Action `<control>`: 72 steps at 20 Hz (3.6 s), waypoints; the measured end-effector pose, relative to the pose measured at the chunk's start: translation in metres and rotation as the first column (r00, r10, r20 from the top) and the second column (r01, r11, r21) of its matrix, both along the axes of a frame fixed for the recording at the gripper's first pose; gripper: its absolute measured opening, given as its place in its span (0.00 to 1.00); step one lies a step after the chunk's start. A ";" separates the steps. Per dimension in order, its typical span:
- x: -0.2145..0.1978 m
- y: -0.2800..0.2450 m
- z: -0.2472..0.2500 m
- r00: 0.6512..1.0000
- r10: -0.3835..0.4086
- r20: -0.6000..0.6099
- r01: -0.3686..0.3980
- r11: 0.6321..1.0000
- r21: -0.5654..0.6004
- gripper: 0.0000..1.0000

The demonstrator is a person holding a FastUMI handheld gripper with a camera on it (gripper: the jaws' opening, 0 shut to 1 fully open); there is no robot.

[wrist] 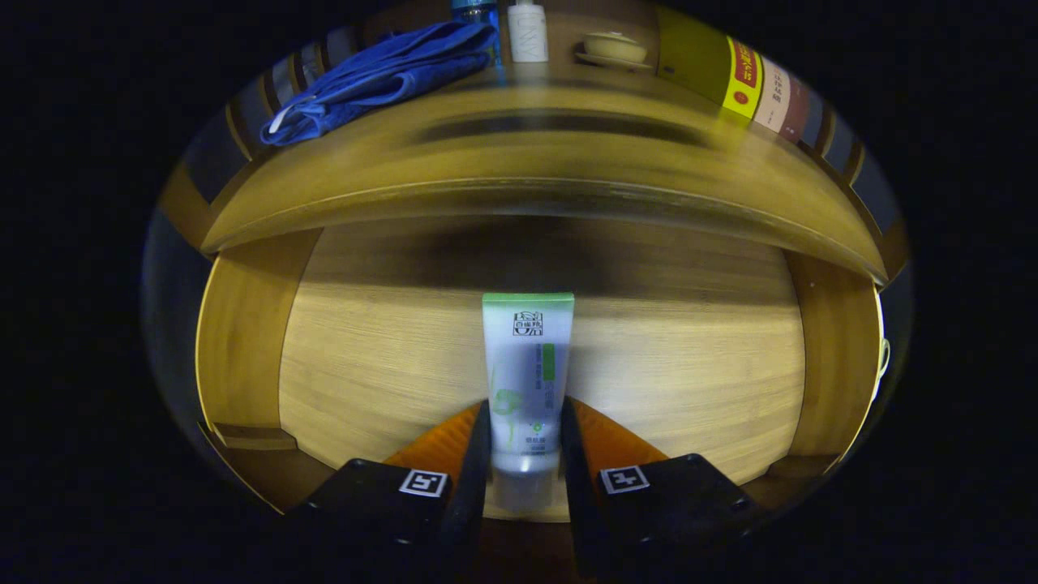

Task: Pull open the drawer, take out the items inside it, and place them on the countertop above the cabinet.

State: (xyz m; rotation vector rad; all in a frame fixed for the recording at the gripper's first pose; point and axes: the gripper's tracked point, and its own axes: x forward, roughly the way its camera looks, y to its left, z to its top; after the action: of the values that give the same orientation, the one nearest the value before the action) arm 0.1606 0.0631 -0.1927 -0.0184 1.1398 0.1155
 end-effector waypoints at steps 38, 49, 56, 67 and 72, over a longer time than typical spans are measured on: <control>0.109 -0.007 0.201 0.856 -0.108 0.506 0.028 0.986 0.164 0.54; 0.145 -0.014 0.167 0.887 -0.119 0.446 0.058 0.987 0.148 0.54; 0.151 -0.015 0.157 0.898 -0.121 0.424 0.070 0.988 0.135 0.54; 0.149 -0.010 0.157 0.899 -0.111 0.424 0.057 0.989 0.138 0.67; 0.146 -0.015 0.170 0.870 -0.137 0.474 0.071 0.986 0.154 0.84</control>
State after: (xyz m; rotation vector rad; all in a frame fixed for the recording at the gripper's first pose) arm 0.3068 0.0482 -0.0224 0.1267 0.6264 0.0827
